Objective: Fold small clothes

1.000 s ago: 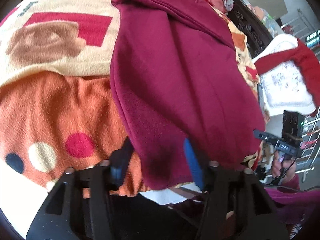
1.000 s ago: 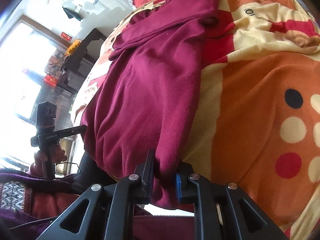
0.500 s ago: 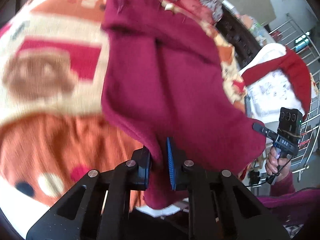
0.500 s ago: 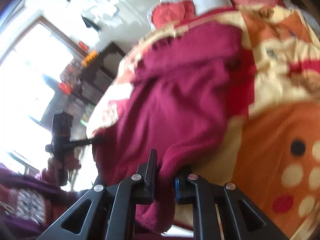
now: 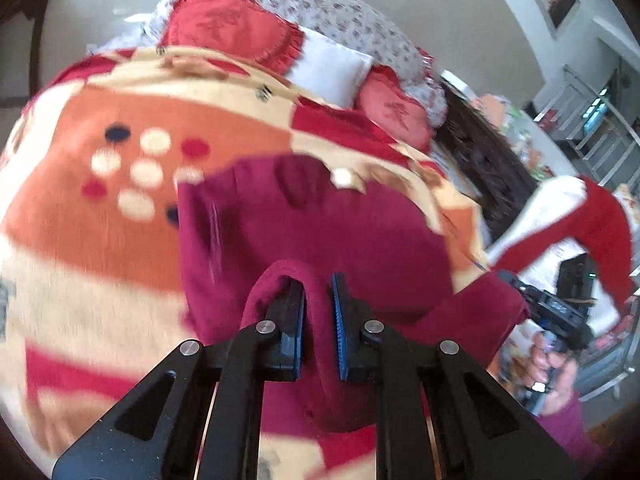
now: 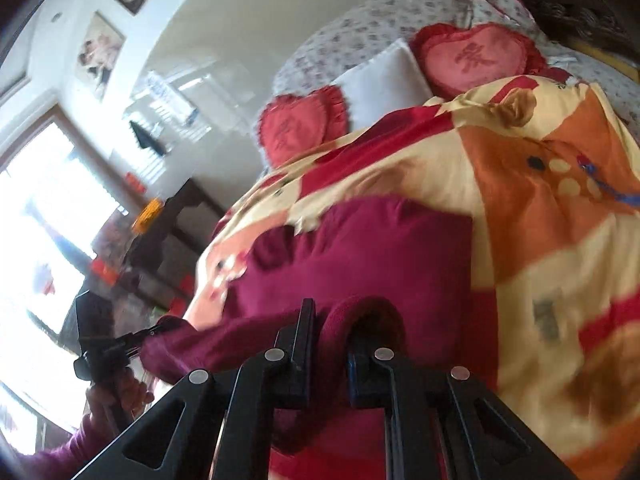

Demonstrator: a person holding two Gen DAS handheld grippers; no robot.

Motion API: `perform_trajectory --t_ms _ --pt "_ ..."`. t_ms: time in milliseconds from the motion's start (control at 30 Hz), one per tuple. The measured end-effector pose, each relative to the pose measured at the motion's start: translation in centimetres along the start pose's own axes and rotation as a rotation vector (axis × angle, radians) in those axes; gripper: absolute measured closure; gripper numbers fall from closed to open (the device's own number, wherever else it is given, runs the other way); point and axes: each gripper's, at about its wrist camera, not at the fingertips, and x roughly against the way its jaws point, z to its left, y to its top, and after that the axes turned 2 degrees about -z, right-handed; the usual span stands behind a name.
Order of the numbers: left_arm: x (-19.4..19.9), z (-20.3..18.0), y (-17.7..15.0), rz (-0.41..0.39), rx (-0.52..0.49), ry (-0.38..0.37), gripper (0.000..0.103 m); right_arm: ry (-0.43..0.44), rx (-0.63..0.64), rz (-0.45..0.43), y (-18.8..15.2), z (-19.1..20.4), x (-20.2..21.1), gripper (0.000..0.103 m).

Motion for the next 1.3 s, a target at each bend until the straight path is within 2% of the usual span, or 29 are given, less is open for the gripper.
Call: perform_trajectory --t_ms 33,133,233,267,300,400,433,467,533,633,700,767,867,1033,1133,1200,1300 --pt "-0.9 0.5 0.8 -0.003 0.008 0.016 0.092 -0.037 -0.008 -0.003 0.9 -0.5 -1.3 0.092" --pt "-3.8 2.4 2.5 0.001 0.043 0.061 0.092 -0.069 -0.072 0.009 2.8 -2.3 -4.9 0.092" --pt "-5.6 3.9 3.6 0.023 0.067 0.056 0.092 -0.101 -0.022 0.025 3.6 -2.4 -6.5 0.091" --pt "-5.9 4.3 3.9 0.027 0.081 0.045 0.091 -0.114 0.001 0.031 3.7 -2.2 -6.5 0.087" --pt "-6.0 4.5 4.1 0.038 0.09 0.033 0.09 -0.118 0.021 0.037 3.8 -2.0 -6.5 0.078" --pt "-5.8 4.7 4.6 0.075 0.108 -0.011 0.072 -0.088 0.017 0.018 3.3 -2.1 -4.8 0.063" --pt "-5.4 4.6 4.7 0.069 0.103 -0.028 0.063 -0.085 0.008 0.003 3.2 -2.2 -4.0 0.062" --pt "-4.8 4.4 4.7 0.053 0.096 -0.026 0.049 -0.094 0.009 -0.02 3.1 -2.4 -3.1 0.062" --pt "-3.4 4.6 5.0 -0.017 0.103 -0.018 0.034 -0.098 0.01 -0.051 3.2 -2.6 -2.1 0.062" --pt "-2.1 4.6 5.3 -0.035 0.123 -0.03 0.033 -0.075 0.011 -0.058 2.6 -2.3 -1.1 0.062" --pt "-1.5 4.4 5.1 -0.053 0.11 -0.025 0.033 -0.065 0.057 -0.024 1.7 -1.4 -1.5 0.062" --pt "-1.5 4.0 4.5 -0.058 0.087 0.004 0.033 -0.09 0.134 0.018 1.0 -0.1 -2.8 0.062" --pt "-2.8 3.5 3.6 -0.025 0.06 0.048 0.033 -0.178 0.228 0.057 0.7 1.3 -5.8 0.062" --pt "-6.3 4.2 2.8 0.041 0.067 0.143 0.033 -0.245 0.223 0.015 3.8 0.5 -10.8 0.062" --pt "-8.5 5.1 3.7 0.05 0.087 0.183 0.033 -0.287 0.18 0.06 5.7 -1.3 -14.3 0.062" --pt "-9.8 6.4 4.4 0.071 0.12 0.22 0.033 -0.303 0.194 0.074 6.1 -1.5 -15.2 0.062" --pt "-10.3 7.5 4.8 0.098 0.165 0.198 0.033 -0.277 0.211 0.072 6.1 -0.9 -13.9 0.06"
